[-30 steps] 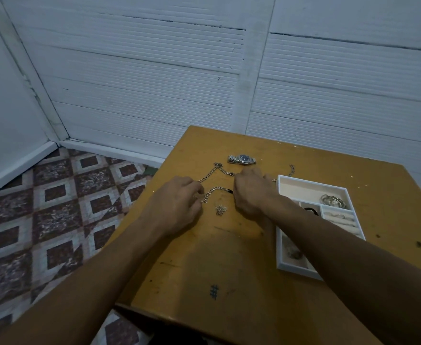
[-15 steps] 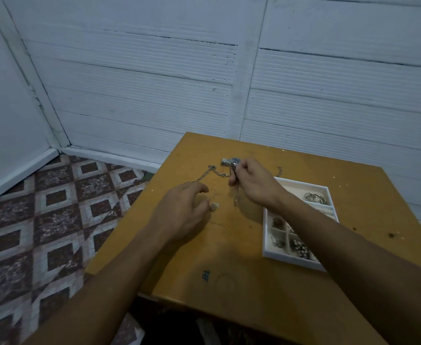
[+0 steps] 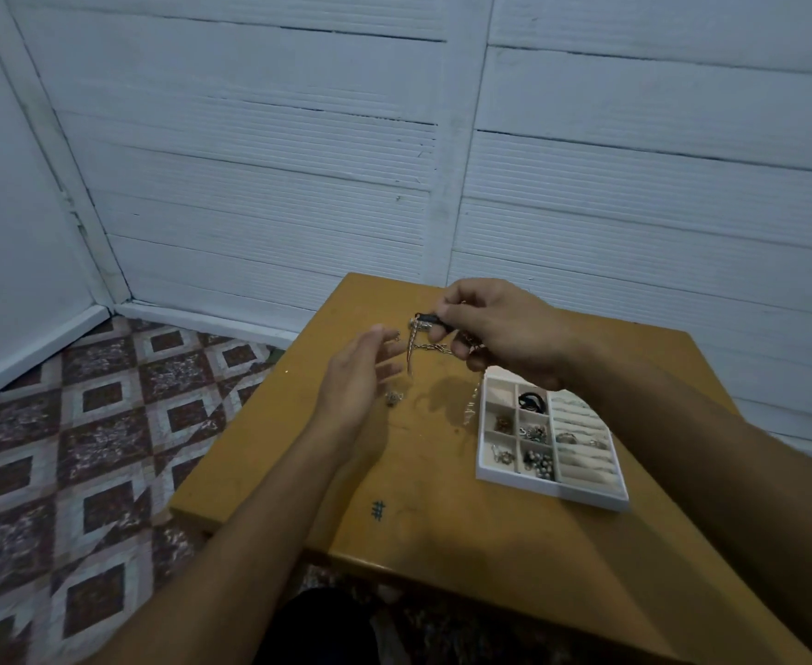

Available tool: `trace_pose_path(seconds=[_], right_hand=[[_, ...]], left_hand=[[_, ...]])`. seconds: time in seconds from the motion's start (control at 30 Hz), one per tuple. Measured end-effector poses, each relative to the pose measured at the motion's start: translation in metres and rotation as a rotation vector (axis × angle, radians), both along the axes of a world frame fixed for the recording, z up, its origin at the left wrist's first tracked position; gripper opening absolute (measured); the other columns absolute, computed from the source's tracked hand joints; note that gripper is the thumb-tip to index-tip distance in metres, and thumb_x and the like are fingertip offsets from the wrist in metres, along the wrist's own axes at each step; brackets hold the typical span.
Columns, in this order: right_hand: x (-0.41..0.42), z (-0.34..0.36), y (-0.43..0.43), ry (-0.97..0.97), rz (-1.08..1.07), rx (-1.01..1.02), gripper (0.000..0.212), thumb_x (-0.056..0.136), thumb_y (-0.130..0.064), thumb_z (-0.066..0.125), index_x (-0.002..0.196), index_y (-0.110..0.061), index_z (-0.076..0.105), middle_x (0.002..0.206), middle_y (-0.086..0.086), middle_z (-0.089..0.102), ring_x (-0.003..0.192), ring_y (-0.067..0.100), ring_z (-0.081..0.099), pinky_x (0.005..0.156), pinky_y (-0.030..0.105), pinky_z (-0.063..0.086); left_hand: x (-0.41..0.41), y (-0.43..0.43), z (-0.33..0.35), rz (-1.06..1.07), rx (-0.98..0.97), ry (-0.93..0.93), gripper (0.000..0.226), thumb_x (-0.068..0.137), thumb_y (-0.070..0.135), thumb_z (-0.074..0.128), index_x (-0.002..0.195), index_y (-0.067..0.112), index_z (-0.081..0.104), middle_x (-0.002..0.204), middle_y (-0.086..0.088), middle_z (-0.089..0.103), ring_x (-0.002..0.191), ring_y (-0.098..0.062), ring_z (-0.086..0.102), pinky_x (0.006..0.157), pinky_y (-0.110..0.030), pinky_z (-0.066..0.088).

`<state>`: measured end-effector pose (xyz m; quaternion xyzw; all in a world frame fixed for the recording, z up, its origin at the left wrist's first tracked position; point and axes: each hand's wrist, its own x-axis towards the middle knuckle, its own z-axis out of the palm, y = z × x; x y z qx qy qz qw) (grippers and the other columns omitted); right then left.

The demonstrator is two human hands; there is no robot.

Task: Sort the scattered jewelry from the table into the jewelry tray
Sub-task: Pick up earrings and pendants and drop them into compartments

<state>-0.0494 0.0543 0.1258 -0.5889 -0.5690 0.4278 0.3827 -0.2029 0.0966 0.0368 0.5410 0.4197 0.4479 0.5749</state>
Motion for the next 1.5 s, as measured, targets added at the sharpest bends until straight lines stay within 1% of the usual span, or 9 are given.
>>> trace_pose_path(seconds=[0.2,0.33,0.63,0.73,0.83,0.93,1.03,1.13,1.5], right_hand=[[-0.004,0.017,-0.035,-0.097,0.139,-0.050,0.017,0.098,-0.016,0.053,0.105,-0.002,0.059,0.078,0.002,0.067,0.053,0.009,0.049,0.045,0.020,0.038],[-0.001,0.019,-0.045,-0.133,0.121,-0.075,0.017,0.098,-0.017,0.053,0.106,-0.004,0.059,0.080,0.000,0.068,0.051,0.007,0.048,0.043,0.018,0.037],[0.011,0.015,-0.057,-0.220,0.089,-0.105,0.015,0.099,-0.017,0.052,0.102,-0.005,0.061,0.082,0.002,0.070,0.050,0.009,0.039,0.047,0.023,0.031],[0.015,0.015,-0.059,-0.219,0.087,-0.126,0.011,0.098,-0.017,0.053,0.098,-0.009,0.061,0.083,0.003,0.071,0.050,0.009,0.041,0.049,0.025,0.031],[0.022,0.018,-0.060,-0.234,0.094,-0.149,0.012,0.091,-0.009,0.062,0.103,-0.007,0.062,0.076,0.001,0.069,0.052,0.010,0.046,0.049,0.025,0.034],[0.033,0.025,-0.064,-0.320,0.135,-0.222,0.022,0.086,-0.002,0.067,0.107,-0.006,0.062,0.067,0.000,0.063,0.054,0.010,0.050,0.047,0.023,0.040],[0.043,0.032,-0.067,-0.509,0.197,-0.321,0.012,0.087,-0.003,0.066,0.099,-0.004,0.067,0.078,0.009,0.068,0.052,0.009,0.050,0.045,0.021,0.040],[0.046,0.034,-0.067,-0.626,0.228,-0.347,0.008,0.089,-0.009,0.064,0.092,-0.008,0.072,0.080,0.005,0.071,0.047,0.005,0.047,0.043,0.018,0.036],[0.042,0.037,-0.066,-0.582,0.151,-0.231,0.010,0.091,-0.015,0.064,0.093,-0.014,0.073,0.074,-0.004,0.070,0.051,0.005,0.048,0.046,0.018,0.038]], left_hand=[[0.011,-0.032,-0.002,-0.226,-0.361,-0.453,0.055,0.099,0.053,0.030,0.109,0.011,0.065,0.111,-0.010,0.070,0.102,-0.031,0.065,0.087,-0.041,0.048],[0.016,-0.063,-0.016,-0.458,-0.554,-0.597,0.068,0.094,0.063,0.031,0.116,0.006,0.063,0.125,-0.019,0.063,0.105,-0.039,0.062,0.095,-0.049,0.045],[0.016,-0.098,-0.028,-0.482,-0.585,-0.648,0.052,0.091,0.039,0.044,0.124,0.002,0.059,0.126,-0.020,0.062,0.093,-0.031,0.069,0.082,-0.040,0.055],[0.017,-0.100,-0.028,-0.464,-0.555,-0.633,0.035,0.090,0.026,0.049,0.107,0.002,0.069,0.120,-0.020,0.066,0.088,-0.029,0.070,0.075,-0.035,0.059],[0.015,-0.101,-0.028,-0.439,-0.553,-0.625,0.033,0.091,0.023,0.049,0.095,0.002,0.074,0.117,-0.021,0.067,0.087,-0.029,0.070,0.073,-0.033,0.059],[0.008,-0.096,-0.029,-0.415,-0.581,-0.658,0.037,0.091,0.022,0.048,0.111,-0.003,0.065,0.119,-0.022,0.065,0.089,-0.029,0.070,0.076,-0.033,0.058],[0.003,-0.090,-0.030,-0.410,-0.599,-0.641,0.043,0.089,0.021,0.048,0.121,-0.006,0.057,0.122,-0.022,0.064,0.094,-0.029,0.070,0.083,-0.034,0.056],[0.002,-0.086,-0.030,-0.390,-0.639,-0.642,0.040,0.093,0.018,0.047,0.122,-0.008,0.055,0.122,-0.023,0.064,0.096,-0.029,0.070,0.085,-0.035,0.056],[0.005,-0.082,-0.038,-0.273,-0.791,-0.820,0.042,0.093,0.015,0.047,0.126,-0.010,0.053,0.120,-0.028,0.063,0.100,-0.034,0.068,0.085,-0.038,0.056]])
